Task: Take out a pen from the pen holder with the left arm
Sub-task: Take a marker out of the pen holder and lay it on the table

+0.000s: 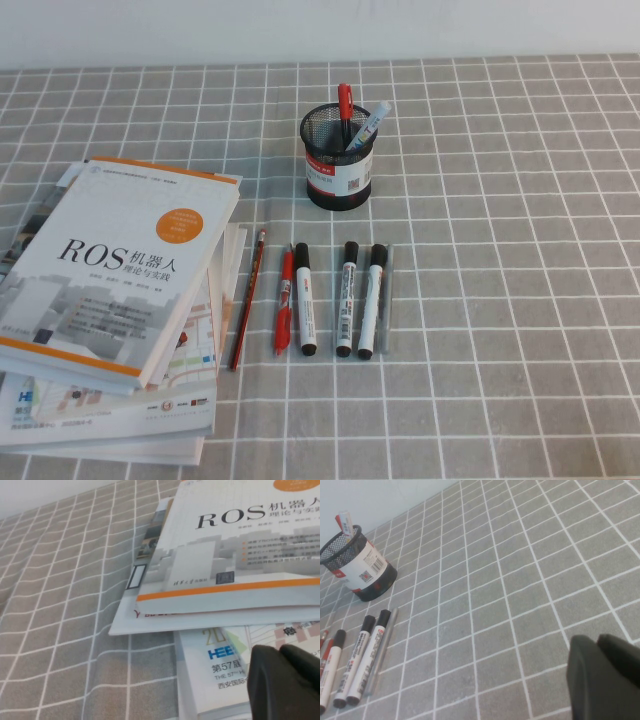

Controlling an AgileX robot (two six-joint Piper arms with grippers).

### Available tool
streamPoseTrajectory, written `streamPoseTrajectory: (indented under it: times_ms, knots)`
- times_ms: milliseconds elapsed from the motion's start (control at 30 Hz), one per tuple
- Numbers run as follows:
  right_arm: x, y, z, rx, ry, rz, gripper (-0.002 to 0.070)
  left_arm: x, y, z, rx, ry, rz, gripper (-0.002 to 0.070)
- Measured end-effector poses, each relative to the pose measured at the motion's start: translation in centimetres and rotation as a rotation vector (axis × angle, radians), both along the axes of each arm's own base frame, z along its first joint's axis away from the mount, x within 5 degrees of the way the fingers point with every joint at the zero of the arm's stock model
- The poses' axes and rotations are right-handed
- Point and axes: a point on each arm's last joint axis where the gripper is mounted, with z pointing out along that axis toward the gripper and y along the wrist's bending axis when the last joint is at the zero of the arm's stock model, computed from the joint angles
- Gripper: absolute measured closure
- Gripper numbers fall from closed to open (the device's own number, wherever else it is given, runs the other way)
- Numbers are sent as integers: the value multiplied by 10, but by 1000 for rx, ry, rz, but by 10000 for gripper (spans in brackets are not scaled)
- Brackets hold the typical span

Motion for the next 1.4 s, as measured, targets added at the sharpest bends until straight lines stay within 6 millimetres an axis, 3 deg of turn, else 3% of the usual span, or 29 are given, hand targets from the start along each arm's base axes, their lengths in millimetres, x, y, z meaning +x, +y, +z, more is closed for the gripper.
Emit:
streamPoseTrajectory:
  times_ms: [967,1067,1300,1400]
  knots:
    - [0,0,0,0,0,0,689,1,0,3,-2,-33,-4,678]
    - [0,0,0,0,0,0,689,3,-4,11,-195,-113,-2,678]
    - [0,0,0,0,0,0,689,2,-2,46,-993,-454,33,678]
    - [0,0,0,0,0,0,689,0,4,56,-1093,-581,27,678]
